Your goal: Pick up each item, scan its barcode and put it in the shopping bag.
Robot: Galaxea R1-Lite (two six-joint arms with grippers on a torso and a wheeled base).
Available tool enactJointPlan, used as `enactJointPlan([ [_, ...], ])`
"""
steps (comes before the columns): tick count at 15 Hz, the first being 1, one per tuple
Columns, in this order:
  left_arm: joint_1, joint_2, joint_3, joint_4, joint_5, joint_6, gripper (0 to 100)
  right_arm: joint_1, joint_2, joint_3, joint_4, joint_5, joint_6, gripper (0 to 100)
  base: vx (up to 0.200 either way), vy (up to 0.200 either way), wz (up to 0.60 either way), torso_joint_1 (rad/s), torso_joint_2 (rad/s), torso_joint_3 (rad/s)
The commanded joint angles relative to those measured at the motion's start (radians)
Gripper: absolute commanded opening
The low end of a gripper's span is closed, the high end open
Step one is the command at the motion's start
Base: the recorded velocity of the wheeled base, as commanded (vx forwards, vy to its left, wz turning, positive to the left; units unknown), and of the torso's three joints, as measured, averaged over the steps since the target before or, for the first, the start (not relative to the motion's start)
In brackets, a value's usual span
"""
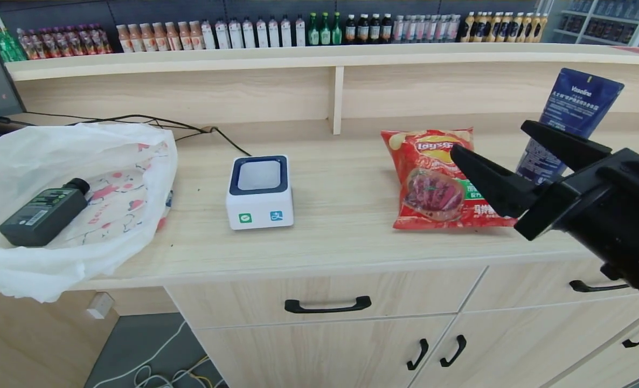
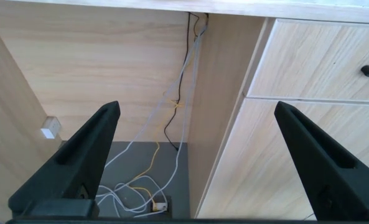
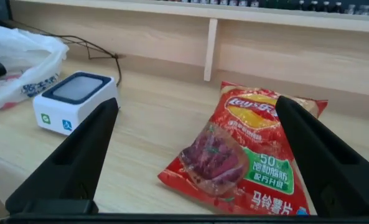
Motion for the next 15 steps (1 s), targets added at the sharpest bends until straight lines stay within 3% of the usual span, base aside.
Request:
enactJointPlan([
  [1, -0.002, 0.0, 0.0, 0.001, 0.0, 0.0, 100, 0.018, -0.043, -0.042, 0.083, 0.01, 0.001, 100, 0.0, 0.0, 0.0, 0.0, 0.0, 0.0],
  [6, 0.0, 0.0, 0.0, 0.0, 0.0, 0.0, 100, -0.037, -0.013, -0.071, 0.129, 0.07, 0.086, 100, 0.0, 0.0, 0.0, 0.0, 0.0, 0.0],
  [7, 0.0, 0.0, 0.0, 0.001, 0.0, 0.0, 100, -0.089, -0.014, -0.093, 0.169, 0.07, 0.086, 100, 0.0, 0.0, 0.0, 0.0, 0.0, 0.0],
  [12, 0.0, 0.0, 0.0, 0.001, 0.0, 0.0, 100, -0.148, -0.008, -0.361, 0.765, 0.077, 0.109, 100, 0.0, 0.0, 0.0, 0.0, 0.0, 0.0],
  [15, 0.0, 0.0, 0.0, 0.001, 0.0, 0.0, 100, -0.158, 0.065, -0.521, 0.884, 0.14, 0.142, 100, 0.0, 0.0, 0.0, 0.0, 0.0, 0.0],
])
